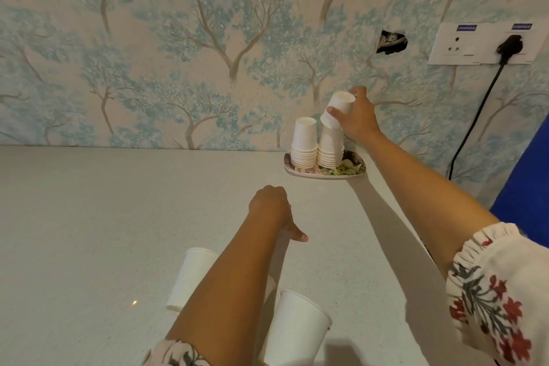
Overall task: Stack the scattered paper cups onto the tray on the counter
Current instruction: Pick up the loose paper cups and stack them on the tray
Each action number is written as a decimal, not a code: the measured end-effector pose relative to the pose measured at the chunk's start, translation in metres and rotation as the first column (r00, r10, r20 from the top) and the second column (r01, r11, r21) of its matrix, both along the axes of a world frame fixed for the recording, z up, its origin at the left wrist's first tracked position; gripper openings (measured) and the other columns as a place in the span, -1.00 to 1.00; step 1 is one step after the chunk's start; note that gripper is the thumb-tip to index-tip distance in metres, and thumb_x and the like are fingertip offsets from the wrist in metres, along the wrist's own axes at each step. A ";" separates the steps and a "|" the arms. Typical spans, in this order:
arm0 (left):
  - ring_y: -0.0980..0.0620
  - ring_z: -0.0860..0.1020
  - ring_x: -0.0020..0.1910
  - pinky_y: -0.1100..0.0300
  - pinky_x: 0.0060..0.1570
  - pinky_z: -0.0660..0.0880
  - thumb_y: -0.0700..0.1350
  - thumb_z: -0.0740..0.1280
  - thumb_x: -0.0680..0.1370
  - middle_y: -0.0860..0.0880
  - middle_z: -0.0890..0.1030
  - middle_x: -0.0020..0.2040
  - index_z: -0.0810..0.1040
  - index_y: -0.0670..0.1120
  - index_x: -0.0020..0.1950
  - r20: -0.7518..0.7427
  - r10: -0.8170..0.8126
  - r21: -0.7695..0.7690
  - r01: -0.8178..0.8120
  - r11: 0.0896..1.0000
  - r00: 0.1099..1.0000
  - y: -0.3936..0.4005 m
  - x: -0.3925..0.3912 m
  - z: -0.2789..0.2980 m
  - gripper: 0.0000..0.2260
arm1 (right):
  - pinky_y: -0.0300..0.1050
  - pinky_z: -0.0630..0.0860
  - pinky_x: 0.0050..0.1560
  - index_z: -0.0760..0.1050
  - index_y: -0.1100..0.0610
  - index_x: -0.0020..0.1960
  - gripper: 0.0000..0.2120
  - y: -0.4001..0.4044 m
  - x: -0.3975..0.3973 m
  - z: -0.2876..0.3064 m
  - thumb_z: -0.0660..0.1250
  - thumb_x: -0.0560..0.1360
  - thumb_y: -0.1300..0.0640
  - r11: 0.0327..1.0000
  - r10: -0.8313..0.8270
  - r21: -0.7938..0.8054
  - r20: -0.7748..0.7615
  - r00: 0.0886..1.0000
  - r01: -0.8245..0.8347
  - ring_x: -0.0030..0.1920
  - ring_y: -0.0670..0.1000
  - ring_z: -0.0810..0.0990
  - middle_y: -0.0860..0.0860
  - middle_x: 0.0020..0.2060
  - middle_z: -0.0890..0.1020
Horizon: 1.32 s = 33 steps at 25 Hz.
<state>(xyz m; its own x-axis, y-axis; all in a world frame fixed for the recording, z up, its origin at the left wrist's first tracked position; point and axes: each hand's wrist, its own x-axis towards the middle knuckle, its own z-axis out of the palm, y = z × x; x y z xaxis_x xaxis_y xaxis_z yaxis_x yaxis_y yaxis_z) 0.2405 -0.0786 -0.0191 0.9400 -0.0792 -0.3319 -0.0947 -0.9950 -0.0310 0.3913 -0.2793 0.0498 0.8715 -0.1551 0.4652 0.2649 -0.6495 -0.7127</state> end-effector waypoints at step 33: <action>-0.16 0.31 0.46 -0.06 0.34 0.32 0.44 0.23 0.43 -0.09 0.30 0.51 0.18 0.04 0.58 -0.006 -0.055 0.012 0.055 0.998 0.998 0.010 -0.023 -0.007 -0.17 | -0.16 0.42 0.27 0.45 -0.05 0.34 -0.50 0.044 -0.310 -0.045 0.42 0.47 -0.20 0.306 0.773 -0.448 -0.398 0.494 -0.840 0.27 -0.17 0.42 -0.18 0.25 0.51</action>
